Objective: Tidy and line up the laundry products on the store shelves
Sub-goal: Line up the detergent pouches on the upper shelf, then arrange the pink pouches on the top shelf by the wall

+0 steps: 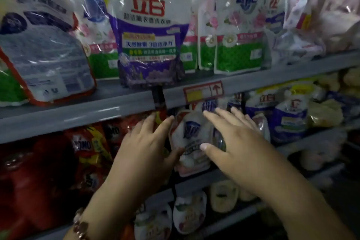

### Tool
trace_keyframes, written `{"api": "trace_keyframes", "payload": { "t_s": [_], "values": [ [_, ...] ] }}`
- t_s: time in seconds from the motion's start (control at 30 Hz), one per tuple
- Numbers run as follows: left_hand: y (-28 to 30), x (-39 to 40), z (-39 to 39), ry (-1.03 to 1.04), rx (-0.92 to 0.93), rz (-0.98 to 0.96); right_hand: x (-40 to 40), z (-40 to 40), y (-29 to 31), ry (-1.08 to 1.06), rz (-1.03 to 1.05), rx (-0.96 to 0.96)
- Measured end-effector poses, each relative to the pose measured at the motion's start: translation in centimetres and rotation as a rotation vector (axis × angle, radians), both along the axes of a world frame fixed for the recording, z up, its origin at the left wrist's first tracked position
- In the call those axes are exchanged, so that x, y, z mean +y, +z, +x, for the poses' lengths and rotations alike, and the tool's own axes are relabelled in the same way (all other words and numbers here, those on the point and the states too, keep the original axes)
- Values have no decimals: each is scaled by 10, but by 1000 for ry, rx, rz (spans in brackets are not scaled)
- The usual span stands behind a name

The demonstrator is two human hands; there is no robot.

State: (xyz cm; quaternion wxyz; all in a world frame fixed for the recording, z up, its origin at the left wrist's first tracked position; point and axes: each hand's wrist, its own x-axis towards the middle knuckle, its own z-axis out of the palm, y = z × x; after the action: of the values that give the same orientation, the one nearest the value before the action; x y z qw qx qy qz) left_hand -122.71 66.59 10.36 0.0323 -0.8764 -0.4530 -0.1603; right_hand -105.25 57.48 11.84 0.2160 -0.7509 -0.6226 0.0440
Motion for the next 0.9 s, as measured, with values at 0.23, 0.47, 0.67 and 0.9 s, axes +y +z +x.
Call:
{"api": "trace_keyframes", "payload": {
  "t_s": [0.23,0.47,0.67,0.9],
  "values": [
    [-26,-25,18,-226,46,-176,-58,-5,-24,-151,-99,25],
    [-74,-48,27,-369,-31,-242,-113,-5,-48,-266,-145,57],
    [-90,-80,46,-361,82,-269,-147,16,-57,-311,-165,75],
    [-76,-128,109,-176,181,-245,-188,90,-67,-349,-218,112]
  ]
}}
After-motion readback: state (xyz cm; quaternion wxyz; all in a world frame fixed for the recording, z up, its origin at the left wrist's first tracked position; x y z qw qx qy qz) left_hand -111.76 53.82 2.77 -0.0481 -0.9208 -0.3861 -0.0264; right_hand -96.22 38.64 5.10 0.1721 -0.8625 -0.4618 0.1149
